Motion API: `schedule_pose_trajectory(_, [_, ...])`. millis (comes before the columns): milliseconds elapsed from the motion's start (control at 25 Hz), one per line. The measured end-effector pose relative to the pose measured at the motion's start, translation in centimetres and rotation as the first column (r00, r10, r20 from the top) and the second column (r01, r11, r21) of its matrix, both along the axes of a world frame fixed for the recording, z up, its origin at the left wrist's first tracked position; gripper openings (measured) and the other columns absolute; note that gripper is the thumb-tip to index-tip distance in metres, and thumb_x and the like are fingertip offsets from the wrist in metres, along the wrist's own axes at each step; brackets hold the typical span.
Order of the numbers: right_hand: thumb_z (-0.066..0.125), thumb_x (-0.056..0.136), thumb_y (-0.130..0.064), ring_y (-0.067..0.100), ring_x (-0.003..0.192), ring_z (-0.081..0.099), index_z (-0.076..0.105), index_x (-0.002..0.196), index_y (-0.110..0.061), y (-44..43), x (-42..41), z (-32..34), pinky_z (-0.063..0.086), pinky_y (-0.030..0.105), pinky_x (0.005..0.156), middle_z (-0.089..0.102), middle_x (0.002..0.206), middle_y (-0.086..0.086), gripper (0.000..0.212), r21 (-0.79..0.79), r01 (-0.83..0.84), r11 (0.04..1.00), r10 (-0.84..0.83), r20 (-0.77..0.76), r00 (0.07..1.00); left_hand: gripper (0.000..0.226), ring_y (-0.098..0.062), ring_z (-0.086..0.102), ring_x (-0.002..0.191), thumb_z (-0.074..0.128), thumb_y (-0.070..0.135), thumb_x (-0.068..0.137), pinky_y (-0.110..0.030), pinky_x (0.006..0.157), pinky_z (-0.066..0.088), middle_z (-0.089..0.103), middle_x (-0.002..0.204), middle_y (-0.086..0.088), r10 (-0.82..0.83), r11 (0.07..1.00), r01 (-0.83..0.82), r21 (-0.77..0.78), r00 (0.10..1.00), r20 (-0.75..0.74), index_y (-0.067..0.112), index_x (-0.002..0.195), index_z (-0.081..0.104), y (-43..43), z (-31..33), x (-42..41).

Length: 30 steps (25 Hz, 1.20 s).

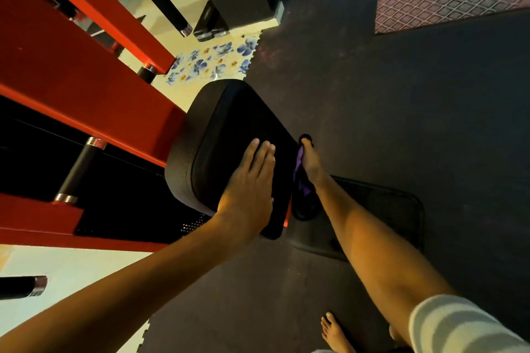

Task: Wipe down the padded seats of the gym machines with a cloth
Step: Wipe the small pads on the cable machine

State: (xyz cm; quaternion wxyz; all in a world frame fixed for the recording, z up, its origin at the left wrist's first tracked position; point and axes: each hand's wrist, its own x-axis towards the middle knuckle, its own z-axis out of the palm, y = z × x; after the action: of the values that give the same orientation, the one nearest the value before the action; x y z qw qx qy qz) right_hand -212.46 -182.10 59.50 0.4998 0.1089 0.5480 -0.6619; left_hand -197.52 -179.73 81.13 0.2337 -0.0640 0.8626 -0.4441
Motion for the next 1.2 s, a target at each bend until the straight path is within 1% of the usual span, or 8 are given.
schedule_pose_trajectory(280, [0.043,0.103,-0.058,0.02,0.148,0.035,0.021,0.162,-0.023,3.3,10.6,3.5,0.03,0.036,0.118,0.035,0.163,0.001,0.072,0.002,0.153,0.988,-0.14,-0.391,0.91,0.078,-0.046,-0.02,0.15,0.018,0.047,0.107,-0.062,0.113,-0.021,-0.018,0.161,-0.032,-0.026,0.996,0.034,-0.085,0.995,0.093,-0.008,0.153,-0.013,0.2,0.0,0.1])
schedule_pose_trajectory(480, [0.029,0.104,-0.065,0.032,0.138,0.048,0.04,0.154,-0.012,1.9,4.0,-0.9,0.037,0.037,0.111,0.05,0.152,0.013,0.075,-0.062,0.003,0.998,-0.004,-0.005,1.0,0.075,-0.05,-0.024,0.147,0.012,0.048,0.107,-0.067,0.112,-0.021,-0.023,0.159,-0.033,-0.047,0.983,0.077,-0.165,0.982,0.182,-0.004,0.154,-0.015,-0.1,-0.6,-0.2])
schedule_pose_trajectory(600, [0.026,0.102,-0.068,0.03,0.139,0.047,0.037,0.155,-0.011,1.7,4.1,-0.5,0.037,0.034,0.107,0.048,0.152,0.01,0.078,-0.134,0.015,0.991,-0.012,0.019,1.0,0.078,-0.05,-0.025,0.147,0.012,0.051,0.106,-0.068,0.113,-0.02,-0.023,0.158,-0.034,-0.063,0.975,0.1,-0.201,0.981,0.183,-0.004,0.154,-0.015,-0.3,-0.9,-0.1])
schedule_pose_trajectory(760, [0.039,0.097,-0.071,0.021,0.144,0.042,0.032,0.158,-0.019,3.6,11.9,2.6,0.036,0.036,0.118,0.045,0.157,0.003,0.079,0.025,0.196,0.98,-0.174,-0.362,0.916,0.077,-0.05,-0.022,0.148,0.012,0.051,0.106,-0.068,0.115,-0.017,-0.021,0.159,-0.035,-0.077,0.973,0.114,-0.202,0.98,0.182,-0.004,0.154,-0.013,-0.5,-1.0,0.1])
schedule_pose_trajectory(920, [0.04,0.096,-0.068,0.006,0.14,0.042,0.036,0.156,-0.016,5.3,15.5,1.9,0.025,0.003,0.108,0.048,0.151,-0.006,0.08,-0.024,0.225,0.974,-0.204,-0.517,0.831,0.076,-0.051,-0.019,0.149,0.011,0.05,0.106,-0.068,0.116,-0.016,-0.018,0.16,-0.035,-0.093,0.964,0.137,-0.23,0.977,0.19,-0.003,0.156,-0.01,-0.7,-1.3,0.3])
schedule_pose_trajectory(1000, [0.034,0.091,-0.081,0.014,0.137,0.05,0.049,0.149,-0.014,5.0,14.2,-0.5,0.026,0.014,0.116,0.058,0.144,0.002,0.089,0.07,0.218,0.973,-0.149,-0.529,0.836,0.076,-0.051,-0.018,0.149,0.012,0.05,0.106,-0.069,0.117,-0.013,-0.017,0.16,-0.035,-0.095,0.963,0.139,-0.23,0.976,0.195,-0.002,0.157,-0.009,-0.9,-1.3,0.3])
schedule_pose_trajectory(1080, [0.029,0.09,-0.084,0.026,0.14,0.047,0.046,0.151,-0.013,4.4,13.1,-2.2,0.03,0.035,0.121,0.053,0.149,0.011,0.095,0.082,0.039,0.996,-0.009,-0.339,0.941,0.076,-0.052,-0.018,0.149,0.013,0.05,0.106,-0.069,0.117,-0.011,-0.016,0.161,-0.035,-0.1,0.962,0.144,-0.23,0.976,0.193,-0.002,0.157,-0.008,-1.0,-1.4,0.4])
schedule_pose_trajectory(1200, [0.035,0.096,-0.076,0.028,0.137,0.05,0.051,0.147,-0.013,3.3,13.7,-2.6,0.029,0.039,0.12,0.056,0.146,0.011,0.082,0.137,0.106,0.985,-0.072,-0.233,0.97,0.075,-0.053,-0.017,0.149,0.013,0.051,0.106,-0.07,0.116,-0.01,-0.015,0.161,-0.035,-0.108,0.957,0.153,-0.245,0.976,0.189,0.0,0.158,-0.006,-0.9,-1.5,0.6])
